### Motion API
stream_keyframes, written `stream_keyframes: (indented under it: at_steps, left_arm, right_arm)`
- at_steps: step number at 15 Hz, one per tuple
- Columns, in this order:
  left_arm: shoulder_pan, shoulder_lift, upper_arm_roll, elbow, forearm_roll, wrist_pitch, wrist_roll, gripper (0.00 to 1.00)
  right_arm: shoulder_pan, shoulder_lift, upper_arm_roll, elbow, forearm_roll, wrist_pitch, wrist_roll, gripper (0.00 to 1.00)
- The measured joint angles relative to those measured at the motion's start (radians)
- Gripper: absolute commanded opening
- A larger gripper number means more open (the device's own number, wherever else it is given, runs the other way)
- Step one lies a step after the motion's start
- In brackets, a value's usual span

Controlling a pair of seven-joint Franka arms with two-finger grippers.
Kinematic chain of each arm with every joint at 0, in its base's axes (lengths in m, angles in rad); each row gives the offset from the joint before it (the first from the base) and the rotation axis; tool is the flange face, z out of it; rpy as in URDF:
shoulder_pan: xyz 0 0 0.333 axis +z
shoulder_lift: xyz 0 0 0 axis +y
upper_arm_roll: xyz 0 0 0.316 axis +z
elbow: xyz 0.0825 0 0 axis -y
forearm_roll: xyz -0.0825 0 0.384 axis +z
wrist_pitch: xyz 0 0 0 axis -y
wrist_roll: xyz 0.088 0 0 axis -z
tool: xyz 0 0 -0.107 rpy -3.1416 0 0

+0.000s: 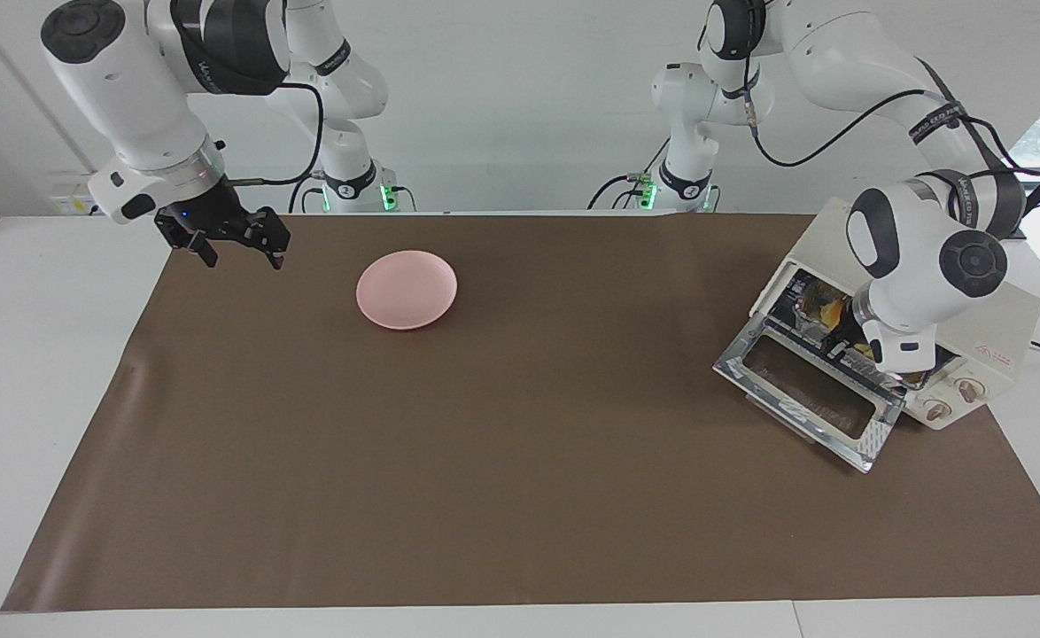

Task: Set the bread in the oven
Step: 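Release the tray inside the oven and withdraw the left gripper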

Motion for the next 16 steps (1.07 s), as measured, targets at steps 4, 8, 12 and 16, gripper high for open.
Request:
stream_keyframes:
  at_steps: [4, 8, 12, 16]
  left_arm:
    - [0.000, -0.011, 0.000, -0.021, 0.000, 0.000, 0.000, 0.99]
    - [-0.001, -0.019, -0.001, -0.025, 0.000, 0.000, 0.002, 1.00]
    - [-0.012, -0.023, -0.003, -0.020, 0.001, 0.015, 0.047, 1.00]
    - [-0.019, -0.034, -0.004, 0.016, 0.002, 0.056, 0.167, 1.00]
  right_arm:
    - [0.000, 0.000, 0.000, 0.000, 0.000, 0.000, 0.000, 1.00]
    - [0.000, 0.000, 0.000, 0.000, 0.000, 0.000, 0.000, 1.00]
    - [0.000, 0.000, 0.000, 0.000, 0.000, 0.000, 0.000, 1.00]
    - [0.000, 0.000, 0.000, 0.000, 0.000, 0.000, 0.000, 1.00]
